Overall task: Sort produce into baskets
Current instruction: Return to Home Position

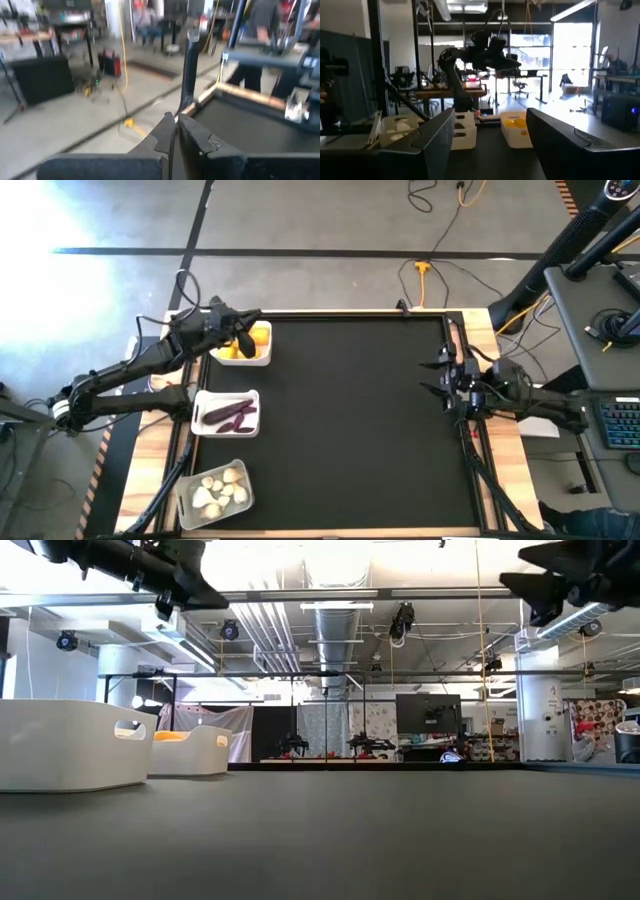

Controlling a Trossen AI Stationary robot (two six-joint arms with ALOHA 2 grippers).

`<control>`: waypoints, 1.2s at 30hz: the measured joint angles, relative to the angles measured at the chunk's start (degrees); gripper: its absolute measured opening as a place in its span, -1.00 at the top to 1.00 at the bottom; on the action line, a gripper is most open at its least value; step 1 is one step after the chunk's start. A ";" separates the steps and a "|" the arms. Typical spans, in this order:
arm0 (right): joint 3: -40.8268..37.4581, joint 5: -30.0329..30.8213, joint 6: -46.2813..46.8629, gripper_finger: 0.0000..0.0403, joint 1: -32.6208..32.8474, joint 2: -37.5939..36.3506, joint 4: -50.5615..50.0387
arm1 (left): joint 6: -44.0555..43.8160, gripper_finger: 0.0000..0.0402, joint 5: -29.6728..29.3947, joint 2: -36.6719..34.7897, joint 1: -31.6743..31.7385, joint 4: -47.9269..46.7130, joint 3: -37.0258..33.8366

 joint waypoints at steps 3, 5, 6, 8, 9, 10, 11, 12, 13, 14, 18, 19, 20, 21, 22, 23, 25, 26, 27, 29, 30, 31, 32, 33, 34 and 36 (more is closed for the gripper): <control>-3.54 -1.77 0.32 -0.18 0.00 -2.70 3.46 | 0.08 0.96 3.33 -1.30 0.04 6.48 -2.58; -5.69 -4.08 1.13 -0.18 0.01 -2.44 7.60 | 0.24 0.96 7.66 -2.51 0.02 10.20 -4.93; -6.71 -5.14 1.59 -0.18 0.05 -1.69 10.38 | 0.26 0.96 9.61 -3.02 0.00 11.66 -6.23; -8.96 -7.83 2.98 -0.18 0.16 -1.34 15.00 | -0.15 0.96 12.76 -4.43 0.02 13.22 -8.98; -8.91 -8.75 3.07 -0.18 0.24 -1.29 15.71 | -0.38 0.96 13.86 -5.13 0.04 13.55 -10.30; -8.92 -10.20 3.31 -0.18 0.36 -1.26 15.74 | -0.62 0.96 14.94 -5.85 0.04 14.84 -11.64; -8.92 -10.89 3.57 -0.18 0.45 -1.30 15.89 | -1.15 0.96 15.36 -6.66 0.04 15.62 -12.89; -8.92 -11.71 3.41 -0.18 0.52 -1.38 16.04 | -1.83 0.96 15.70 -7.54 0.15 16.20 -14.23; -8.92 -12.31 3.04 -0.18 0.51 -1.65 16.21 | -2.40 0.96 15.76 -8.36 0.21 16.92 -15.46; -8.93 -12.38 2.67 -0.18 0.52 -1.92 16.23 | -2.73 0.96 15.70 -9.16 0.26 17.49 -16.62; -8.96 -12.23 2.47 -0.18 0.50 -1.88 14.04 | -3.79 0.96 14.97 -12.90 0.35 18.41 -20.80; -8.96 -12.23 2.71 -0.18 0.50 -1.70 13.42 | -3.90 0.96 14.64 -13.89 0.37 18.45 -21.86; -8.96 -12.23 3.30 -0.18 0.50 -1.49 12.80 | -3.96 0.96 14.43 -14.74 0.41 18.80 -22.97; -8.96 -12.23 4.11 -0.18 0.50 -1.24 11.98 | -4.02 0.96 14.38 -15.45 0.46 19.42 -23.98; -8.96 -12.23 4.47 -0.18 0.50 -0.97 11.23 | -4.15 0.96 14.37 -16.30 0.46 19.85 -25.10; -8.96 -12.23 5.06 -0.18 0.50 -0.72 10.36 | -4.19 0.96 14.38 -17.04 0.46 20.08 -26.03; -8.96 -12.21 6.04 -0.18 0.50 -0.34 9.05 | -4.47 0.96 14.38 -18.54 0.47 20.40 -27.96; -8.96 -12.21 6.51 -0.18 0.50 -0.10 8.56 | -4.61 0.96 14.38 -19.16 0.52 20.39 -28.98; -8.96 -12.20 7.07 -0.18 0.50 0.01 7.94 | -4.88 0.96 14.38 -19.79 0.64 20.37 -29.94; -8.96 -12.19 7.29 -0.18 0.50 0.01 6.82 | -5.35 0.96 14.36 -21.46 0.80 20.03 -31.73; -8.96 -12.21 7.28 -0.18 0.50 -0.01 6.39 | -5.43 0.96 14.36 -22.44 0.83 20.07 -32.49; -8.96 -12.19 7.28 -0.18 0.50 -0.01 6.31 | -5.46 0.96 14.36 -23.55 0.83 20.27 -33.18; -8.98 -12.19 7.28 -0.18 0.50 0.01 6.31 | -5.46 0.96 14.36 -24.71 0.83 20.25 -33.86; -8.99 -12.19 7.28 -0.18 0.50 0.01 6.34 | -5.46 0.96 14.36 -25.80 0.83 20.05 -34.40; -8.99 -12.19 7.28 -0.18 0.50 -0.01 6.34 | -5.46 0.96 14.26 -26.97 0.83 19.64 -34.87; -8.99 -12.19 7.28 -0.18 0.50 -0.01 6.33 | -5.45 0.96 11.80 -29.31 0.83 16.91 -35.57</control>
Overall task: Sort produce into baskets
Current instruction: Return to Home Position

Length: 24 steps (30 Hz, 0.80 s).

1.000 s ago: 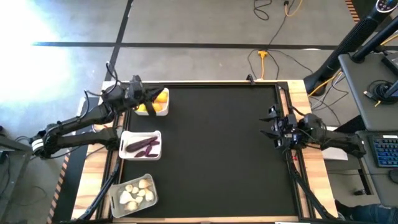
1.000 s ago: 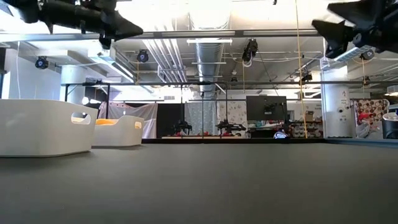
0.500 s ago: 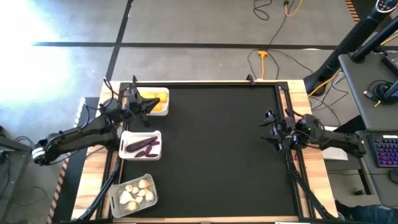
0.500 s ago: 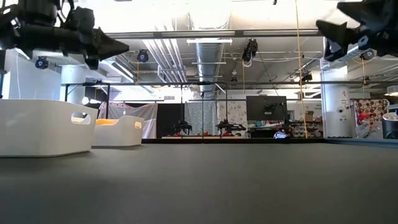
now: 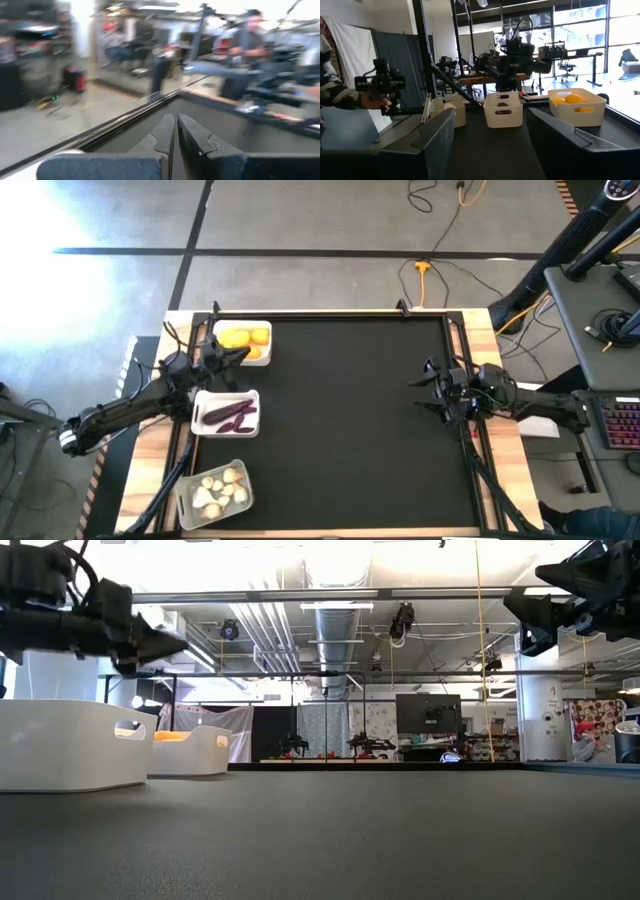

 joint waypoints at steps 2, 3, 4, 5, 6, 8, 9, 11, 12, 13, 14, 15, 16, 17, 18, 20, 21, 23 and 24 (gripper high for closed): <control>0.00 0.00 0.00 -0.18 0.00 0.00 0.00 | -0.17 0.96 -4.68 -1.90 0.02 -3.42 -0.60; 0.00 0.00 0.00 -0.18 0.00 0.00 0.00 | -0.74 0.96 -7.20 -2.86 0.00 -5.16 -0.82; -0.02 0.00 0.00 -0.18 0.00 0.00 0.00 | -1.46 0.96 -9.63 -3.79 0.00 -6.47 -0.88; -0.02 0.00 0.00 -0.18 0.00 0.00 0.00 | -1.83 0.96 -11.39 -4.83 0.00 -6.99 -0.88; -0.02 0.01 0.00 -0.18 0.00 0.00 0.00 | -1.87 0.96 -12.42 -5.84 0.01 -7.00 -0.82; -0.02 0.02 0.00 -0.18 0.00 0.00 0.00 | -1.16 0.96 -12.03 -7.79 -0.11 -7.08 -0.55; -0.03 0.02 0.00 -0.18 0.00 0.00 0.00 | -0.53 0.96 -10.83 -8.65 -0.15 -7.20 -0.45; -0.04 0.02 0.00 -0.18 0.00 0.00 0.00 | -0.10 0.96 -8.07 -10.38 -0.17 -8.05 -0.25; -0.04 0.04 0.00 -0.18 0.00 0.00 0.00 | -0.26 0.96 -7.04 -11.14 -0.17 -8.80 -0.07; -0.04 0.04 0.00 -0.18 0.00 0.00 0.01 | -1.20 0.96 -6.51 -11.94 -0.20 -9.64 -0.10; -0.04 0.04 0.00 -0.18 0.00 0.00 0.00 | -2.42 0.96 -6.45 -12.70 -0.20 -10.12 -0.38; -0.04 0.04 0.00 -0.18 0.00 0.00 0.00 | -3.27 0.96 -6.44 -13.66 -0.20 -11.21 -0.70; -0.04 0.04 0.00 -0.18 0.00 0.00 0.00 | -3.64 0.96 -6.13 -14.70 -0.25 -12.61 -0.98; -0.04 0.04 0.01 -0.18 0.00 0.00 0.00 | -3.74 0.96 -5.69 -15.67 -0.48 -13.62 -1.12; -0.04 0.04 0.00 -0.18 0.00 0.00 0.00 | -3.80 0.96 -4.80 -16.56 -0.68 -14.52 -1.22; -0.04 0.04 0.00 -0.18 0.00 0.00 0.02 | -3.87 0.96 -3.26 -16.64 -1.29 -15.06 -1.24; -0.04 0.06 0.02 -0.18 0.00 0.00 -0.01 | -3.66 0.96 -2.98 -16.56 -1.61 -15.37 -1.23; -0.04 0.11 0.00 -0.18 0.00 0.00 0.01 | -3.29 0.96 -3.01 -16.59 -2.15 -14.91 -1.40; -0.04 0.17 0.02 -0.18 0.00 -0.02 0.00 | -3.00 0.96 -3.04 -16.69 -2.16 -14.88 -1.55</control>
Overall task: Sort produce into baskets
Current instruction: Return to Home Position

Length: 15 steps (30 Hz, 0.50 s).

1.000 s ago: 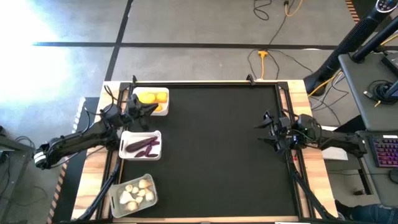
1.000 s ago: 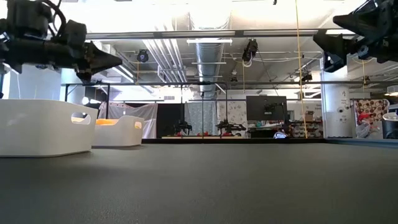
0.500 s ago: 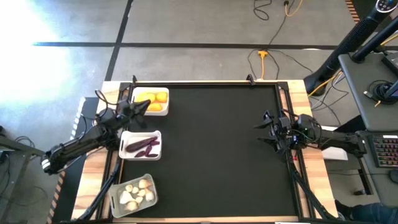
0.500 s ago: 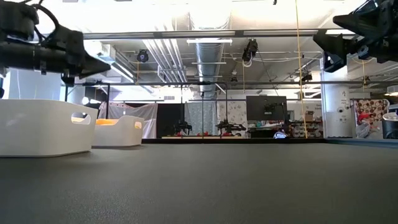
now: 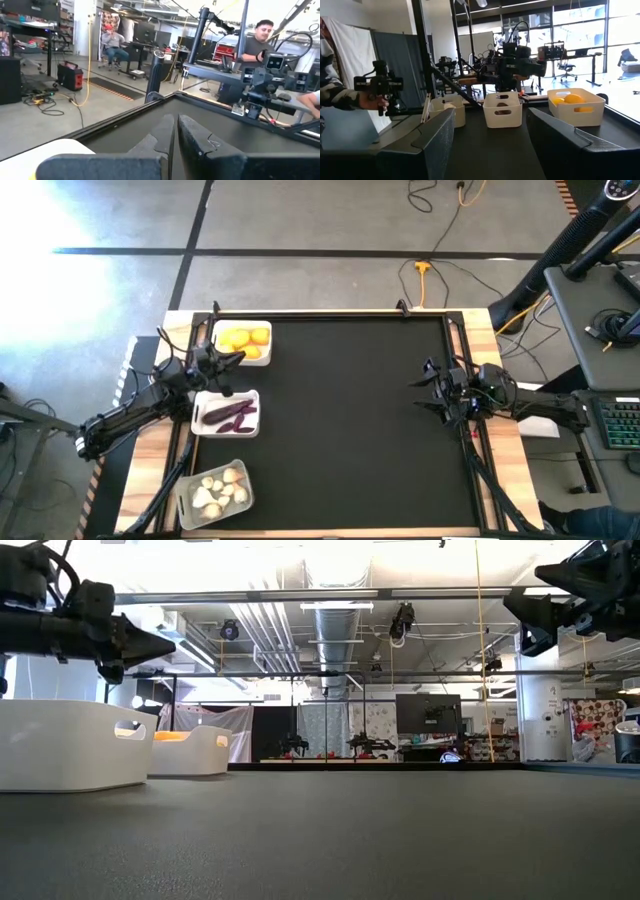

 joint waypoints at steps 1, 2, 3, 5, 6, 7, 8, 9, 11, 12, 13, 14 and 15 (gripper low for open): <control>0.00 0.00 -0.02 -0.18 0.00 -0.02 -0.02 | 0.06 0.96 0.00 0.03 0.00 -0.02 0.00; 0.00 0.00 -0.02 -0.18 0.00 -0.02 0.00 | 0.08 0.96 -0.01 0.03 0.00 -0.20 -0.02; 0.00 0.00 -0.02 -0.18 0.00 -0.02 -0.02 | 0.11 0.96 0.45 0.07 0.00 -0.21 -0.05; 0.00 0.02 -0.02 -0.18 0.00 -0.02 -0.02 | 0.14 0.96 3.07 0.06 -0.02 -0.20 -0.05; 0.01 0.04 -0.01 -0.18 0.00 -0.02 -0.02 | 0.09 0.96 4.63 0.06 -0.04 -0.16 -0.06; 0.03 0.11 -0.01 -0.18 0.00 -0.02 -0.03 | 0.08 0.96 6.03 0.06 -0.04 0.06 -0.15; 0.05 0.16 -0.02 -0.18 0.00 -0.02 -0.02 | 0.08 0.96 6.79 0.06 -0.05 0.38 -0.33; 0.09 0.21 -0.02 -0.18 0.00 -0.02 -0.02 | 0.18 0.96 7.19 0.06 -0.04 0.18 -0.44; 0.15 0.24 0.00 -0.18 0.00 -0.02 -0.02 | 1.25 0.96 7.07 0.06 -0.04 -0.75 -0.44; 0.17 0.25 -0.02 -0.18 0.00 -0.02 -0.03 | 1.90 0.96 6.90 0.16 -0.04 -1.05 -0.44; 0.23 0.24 -0.02 -0.18 0.00 -0.02 -0.04 | 2.26 0.96 6.22 0.21 -0.04 -1.41 -0.44; 0.28 0.25 -0.02 -0.18 0.00 -0.02 -0.02 | 2.43 0.96 5.67 0.25 -0.03 -1.59 -0.45; 0.30 0.25 0.00 -0.18 0.00 -0.02 -0.02 | 2.58 0.96 5.57 0.24 -0.01 -1.60 -0.46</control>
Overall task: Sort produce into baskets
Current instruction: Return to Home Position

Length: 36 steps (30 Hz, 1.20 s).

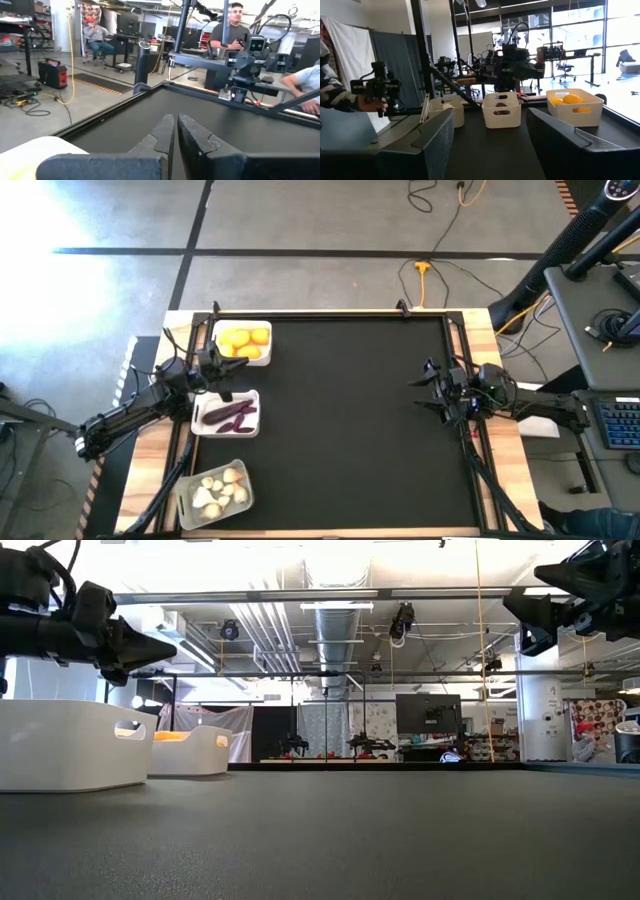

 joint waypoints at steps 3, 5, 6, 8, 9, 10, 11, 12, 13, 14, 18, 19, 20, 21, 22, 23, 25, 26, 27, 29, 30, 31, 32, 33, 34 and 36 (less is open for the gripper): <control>0.08 0.01 0.00 -0.18 0.00 0.01 0.00 | 0.61 0.96 0.00 0.12 -0.03 -0.02 0.00; -0.03 0.01 -0.02 -0.18 0.00 0.02 0.03 | 0.88 0.96 0.00 0.10 -0.03 -0.02 0.00; -0.15 -0.01 -0.02 -0.18 0.00 0.00 -0.11 | 0.89 0.96 0.00 0.12 -0.03 -0.04 0.00; -0.21 0.01 0.00 -0.18 0.00 0.00 -0.88 | 0.90 0.96 0.00 0.23 -0.03 -0.03 0.00; -0.21 0.01 0.00 -0.18 0.00 -0.14 -1.74 | 0.89 0.96 0.00 0.39 -0.02 -0.04 0.00; -0.21 0.02 0.00 -0.18 0.00 -0.43 -2.53 | 0.90 0.96 0.00 0.65 -0.01 -0.04 0.00; -0.21 0.02 0.00 -0.18 0.07 -0.78 -3.17 | 0.96 0.96 -0.02 0.96 -0.01 -0.04 0.00; -0.21 0.03 0.00 -0.18 0.26 -1.21 -3.54 | 1.35 0.96 -0.02 1.27 -0.01 -0.05 0.00; -0.23 0.07 0.00 -0.18 0.58 -1.64 -3.99 | 1.79 0.96 -0.03 1.62 -0.01 -0.07 0.00; -0.25 0.03 -0.02 -0.18 0.94 -2.04 -4.58 | 2.07 0.96 -0.03 2.06 -0.01 -0.07 -0.01; -0.25 0.05 0.00 -0.18 2.50 -2.67 -5.65 | 2.43 0.96 -0.11 3.74 0.01 -0.09 -0.02; -0.27 0.06 0.00 -0.18 3.12 -2.67 -5.62 | 2.53 0.96 -0.09 4.06 0.01 -0.09 -0.02; -0.27 0.06 -0.01 -0.18 3.84 -2.67 -5.58 | 2.85 0.96 -0.07 4.28 0.01 -0.09 -0.02; -0.27 0.06 -0.01 -0.18 4.63 -2.68 -5.60 | 3.12 0.96 -0.05 4.34 0.01 -0.08 -0.02; -0.27 0.06 -0.01 -0.18 5.55 -2.69 -5.61 | 3.36 0.96 -0.04 4.29 0.01 -0.07 -0.02; -0.27 0.04 0.00 -0.18 6.50 -2.69 -5.60 | 3.42 0.96 -0.04 4.23 0.01 -0.07 -0.02; -0.27 0.03 -0.02 -0.18 8.35 -2.69 -5.60 | 3.44 0.96 -0.02 4.19 0.01 0.01 -0.04; -0.27 0.03 -0.02 -0.18 9.10 -2.67 -5.60 | 3.44 0.96 0.00 4.17 0.01 0.03 -0.04; -0.27 0.02 0.00 -0.18 9.66 -2.56 -5.60 | 3.39 0.96 0.02 4.17 -0.01 0.04 -0.04; -0.27 0.02 -0.01 -0.18 10.22 -2.02 -5.57 | 3.12 0.96 0.91 4.17 -0.12 0.13 -0.04; -0.27 0.01 -0.01 -0.18 10.27 -1.84 -5.58 | 2.95 0.96 2.46 4.17 -0.28 0.41 -0.04; -0.27 0.03 -0.02 -0.18 10.25 -1.67 -5.61 | 2.81 0.96 4.85 4.08 -0.62 0.82 -0.04; -0.27 0.03 -0.05 -0.18 10.25 -1.39 -5.57 | 2.88 0.96 7.62 4.02 -1.03 1.29 -0.04; -0.27 0.04 -0.28 -0.18 10.25 -1.15 -5.57 | 3.32 0.96 10.24 3.95 -1.49 1.57 -0.04; -0.27 0.04 -0.37 -0.18 10.25 -1.04 -5.63 | 3.54 0.96 11.59 3.95 -1.81 1.62 -0.04; -0.27 0.03 -0.13 -0.18 10.25 -0.81 -5.57 | 3.46 0.96 11.37 4.22 -1.91 1.60 -0.04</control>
